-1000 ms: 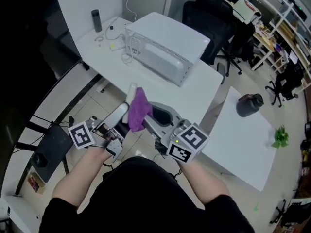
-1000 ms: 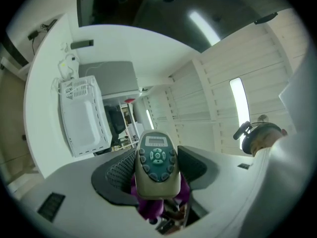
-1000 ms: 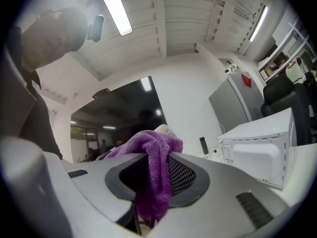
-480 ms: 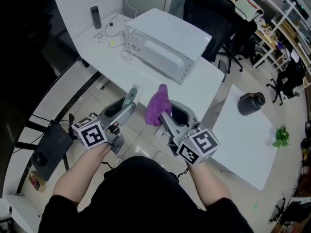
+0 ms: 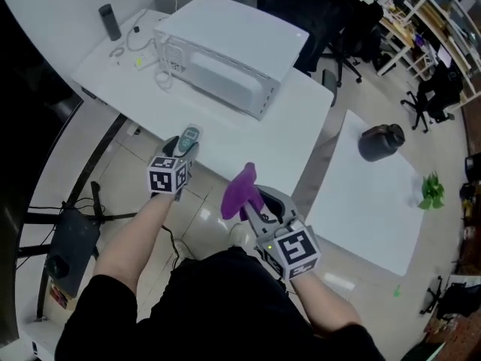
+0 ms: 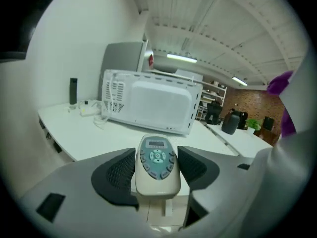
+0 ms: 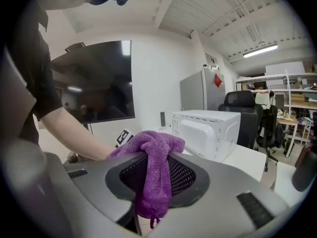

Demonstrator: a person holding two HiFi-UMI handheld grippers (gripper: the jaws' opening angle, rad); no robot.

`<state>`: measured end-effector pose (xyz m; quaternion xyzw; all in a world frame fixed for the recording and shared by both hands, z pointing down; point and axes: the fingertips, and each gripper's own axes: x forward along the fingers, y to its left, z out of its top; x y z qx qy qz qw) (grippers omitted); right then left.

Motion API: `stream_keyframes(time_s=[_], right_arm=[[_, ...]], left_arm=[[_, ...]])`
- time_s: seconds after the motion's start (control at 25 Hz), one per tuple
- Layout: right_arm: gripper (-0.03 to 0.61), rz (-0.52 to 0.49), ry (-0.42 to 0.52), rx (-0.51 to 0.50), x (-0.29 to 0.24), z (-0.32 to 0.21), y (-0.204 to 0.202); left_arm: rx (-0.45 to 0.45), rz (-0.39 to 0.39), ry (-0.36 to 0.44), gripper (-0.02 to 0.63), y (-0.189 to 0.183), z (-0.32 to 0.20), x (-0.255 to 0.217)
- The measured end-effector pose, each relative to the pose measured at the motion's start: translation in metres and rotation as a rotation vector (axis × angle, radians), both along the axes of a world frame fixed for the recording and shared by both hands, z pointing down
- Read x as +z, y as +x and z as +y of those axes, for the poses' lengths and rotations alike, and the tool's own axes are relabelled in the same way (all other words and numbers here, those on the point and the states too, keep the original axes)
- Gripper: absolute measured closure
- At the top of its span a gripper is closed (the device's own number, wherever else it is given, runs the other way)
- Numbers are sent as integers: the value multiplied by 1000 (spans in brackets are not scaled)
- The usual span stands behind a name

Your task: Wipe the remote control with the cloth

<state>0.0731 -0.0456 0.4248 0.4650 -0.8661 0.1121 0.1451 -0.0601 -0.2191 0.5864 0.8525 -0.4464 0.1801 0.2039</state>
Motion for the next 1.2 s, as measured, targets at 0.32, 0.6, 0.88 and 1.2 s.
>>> stream_keyframes(time_s=[0.32,0.6,0.88,1.2], right_arm=[[463,37,-107,-15,42,-21,10],[463,51,-159,-19,65,-41,10],[462,129,-207,-11,98,-90,9],[456,332,-350,-21,200,-160,10]], left_arm=[[11,-124,-66,357,16,-53,83],[53,-186,-71,348,32,-57,84],[72,-206,-57,324,24,-45,75],[47,-197,-22,324,-12,16,41]])
